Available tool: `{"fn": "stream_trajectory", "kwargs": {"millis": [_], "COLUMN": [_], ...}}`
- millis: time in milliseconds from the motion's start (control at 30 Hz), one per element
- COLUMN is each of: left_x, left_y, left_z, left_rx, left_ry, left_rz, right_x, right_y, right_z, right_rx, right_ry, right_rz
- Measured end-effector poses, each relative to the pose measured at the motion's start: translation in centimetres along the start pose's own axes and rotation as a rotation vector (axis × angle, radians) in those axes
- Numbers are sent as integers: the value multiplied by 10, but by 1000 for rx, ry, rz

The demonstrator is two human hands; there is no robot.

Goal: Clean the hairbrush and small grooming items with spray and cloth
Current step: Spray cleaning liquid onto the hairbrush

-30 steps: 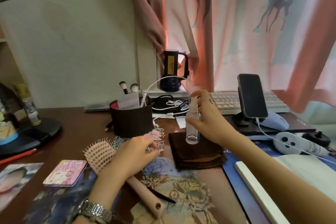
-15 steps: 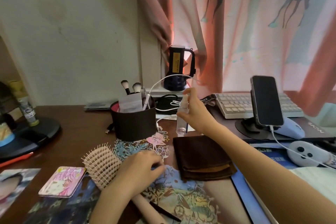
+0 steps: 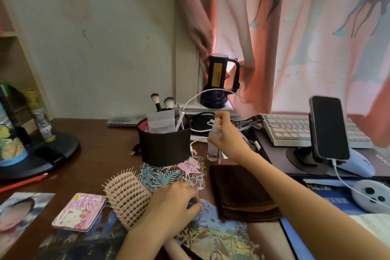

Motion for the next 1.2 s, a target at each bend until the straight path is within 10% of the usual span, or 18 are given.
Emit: {"fn": "stream_trajectory", "kwargs": {"millis": [1200], "left_x": [19], "left_y": [29], "left_z": [12], "left_rx": [-20], "left_ry": [-13], "left_rz": [19], "right_x": [107], "right_y": [50], "right_z": [89], "right_rx": [370], "right_ry": [-10], "right_rz": [233]}}
Point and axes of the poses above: each hand's wrist, its own x-axis away from the middle knuckle, its own y-axis out of the back of the hand, z = x × y, the point moved 6 cm from there along -x, towards the middle knuckle, and after that the axes turned 7 degrees about -x, right-handed, at the moved point
